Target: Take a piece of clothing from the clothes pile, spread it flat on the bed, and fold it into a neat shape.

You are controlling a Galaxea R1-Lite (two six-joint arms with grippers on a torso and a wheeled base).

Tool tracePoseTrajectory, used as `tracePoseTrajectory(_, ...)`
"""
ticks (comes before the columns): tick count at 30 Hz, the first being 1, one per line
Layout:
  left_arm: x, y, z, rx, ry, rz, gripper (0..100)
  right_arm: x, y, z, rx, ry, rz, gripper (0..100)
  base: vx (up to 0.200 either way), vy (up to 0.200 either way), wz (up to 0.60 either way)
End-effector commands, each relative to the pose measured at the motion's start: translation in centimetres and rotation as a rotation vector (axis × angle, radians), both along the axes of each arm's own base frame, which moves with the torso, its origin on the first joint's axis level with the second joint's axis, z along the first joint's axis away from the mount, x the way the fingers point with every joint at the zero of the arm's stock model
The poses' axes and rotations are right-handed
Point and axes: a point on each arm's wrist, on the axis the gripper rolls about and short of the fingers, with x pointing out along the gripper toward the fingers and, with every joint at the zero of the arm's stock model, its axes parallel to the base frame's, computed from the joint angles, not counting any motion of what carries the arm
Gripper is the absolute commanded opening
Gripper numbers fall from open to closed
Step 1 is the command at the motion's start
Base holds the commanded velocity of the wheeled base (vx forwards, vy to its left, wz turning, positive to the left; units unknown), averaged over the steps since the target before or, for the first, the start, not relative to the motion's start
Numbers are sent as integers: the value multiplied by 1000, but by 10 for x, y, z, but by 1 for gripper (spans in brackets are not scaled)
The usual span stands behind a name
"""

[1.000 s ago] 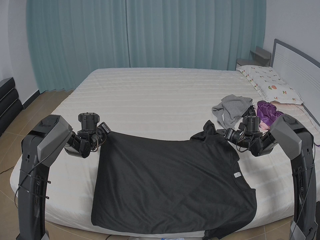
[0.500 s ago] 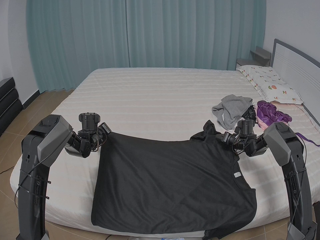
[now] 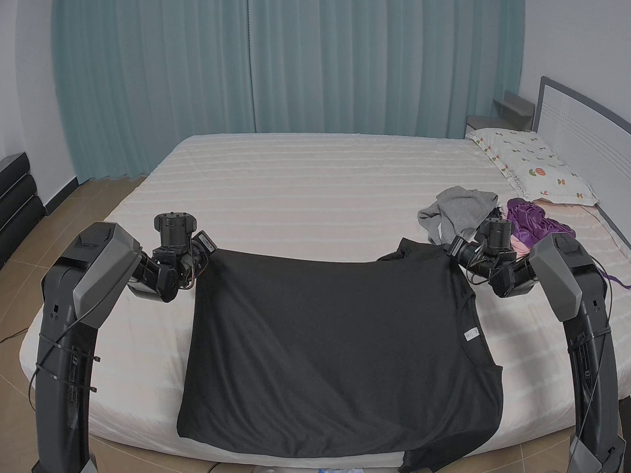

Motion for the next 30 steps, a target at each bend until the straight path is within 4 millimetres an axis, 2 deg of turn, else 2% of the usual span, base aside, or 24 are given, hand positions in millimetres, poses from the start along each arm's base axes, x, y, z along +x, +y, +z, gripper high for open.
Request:
tracePoseTrajectory(1, 3, 1, 7, -1, -23, 5, 0, 5, -12, 40, 2, -103, -26, 0, 0, 0, 0)
tracePoseTrajectory(6, 7, 0, 16, -3, -54, 6, 0, 10, -20, 71, -3, -185, -45, 0, 0, 0, 0)
tracePoseTrajectory(11, 9, -1, 17, -4, -63, 5, 0, 14, -16, 75, -7, -209, -46, 0, 0, 0, 0)
tracePoseTrajectory(17, 15, -1, 5, -7, -58, 4, 0, 21, -12, 55, -15, -199, -52, 0, 0, 0, 0)
tracePoseTrajectory(19, 17, -1, -7, -6, -43, 4, 0, 21, -6, 37, -21, -170, -42, 0, 0, 0, 0)
tracePoseTrajectory(26, 22, -4, -29, -3, -23, 1, 0, 26, 0, 4, -51, -144, -25, 0, 0, 0, 0)
tracePoseTrajectory(30, 22, -4, -37, -4, -10, 2, 0, 26, 2, -2, -51, -136, -21, 0, 0, 0, 0)
